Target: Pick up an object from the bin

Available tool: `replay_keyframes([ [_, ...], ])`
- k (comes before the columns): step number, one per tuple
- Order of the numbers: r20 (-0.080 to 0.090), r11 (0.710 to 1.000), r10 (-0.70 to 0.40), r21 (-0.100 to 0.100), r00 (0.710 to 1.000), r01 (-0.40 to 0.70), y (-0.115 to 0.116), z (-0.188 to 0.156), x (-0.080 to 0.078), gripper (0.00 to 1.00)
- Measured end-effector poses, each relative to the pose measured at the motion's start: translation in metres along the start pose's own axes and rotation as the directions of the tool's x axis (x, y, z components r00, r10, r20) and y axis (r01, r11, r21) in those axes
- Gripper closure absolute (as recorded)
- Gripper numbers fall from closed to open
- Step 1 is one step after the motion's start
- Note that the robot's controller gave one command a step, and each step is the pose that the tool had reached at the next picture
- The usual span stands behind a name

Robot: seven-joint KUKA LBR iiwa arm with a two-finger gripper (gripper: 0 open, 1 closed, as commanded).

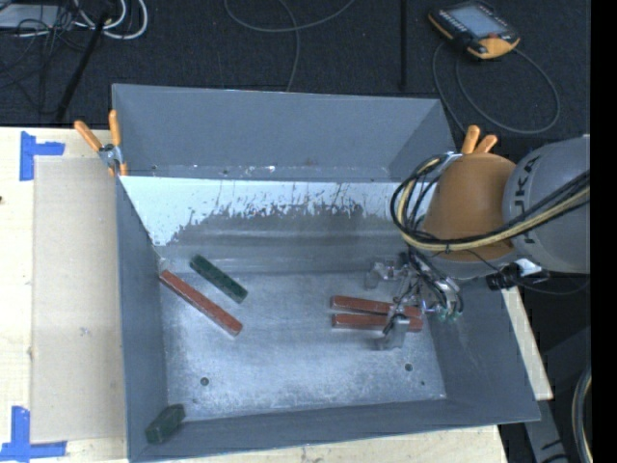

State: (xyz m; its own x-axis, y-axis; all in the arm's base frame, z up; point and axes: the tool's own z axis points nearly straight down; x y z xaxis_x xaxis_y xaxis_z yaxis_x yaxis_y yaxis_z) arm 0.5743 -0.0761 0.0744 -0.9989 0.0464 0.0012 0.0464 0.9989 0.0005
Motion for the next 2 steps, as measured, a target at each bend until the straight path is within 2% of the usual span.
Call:
replay_keyframes([
  [1, -0.001, 1.0, 0.029, -0.003, 1.0, -0.029, -0.0053, 0.0074, -0.0087, 1.0],
  [2, -0.001, 1.0, 0.029, -0.003, 1.0, -0.029, -0.0053, 0.0073, -0.0087, 1.0],
])
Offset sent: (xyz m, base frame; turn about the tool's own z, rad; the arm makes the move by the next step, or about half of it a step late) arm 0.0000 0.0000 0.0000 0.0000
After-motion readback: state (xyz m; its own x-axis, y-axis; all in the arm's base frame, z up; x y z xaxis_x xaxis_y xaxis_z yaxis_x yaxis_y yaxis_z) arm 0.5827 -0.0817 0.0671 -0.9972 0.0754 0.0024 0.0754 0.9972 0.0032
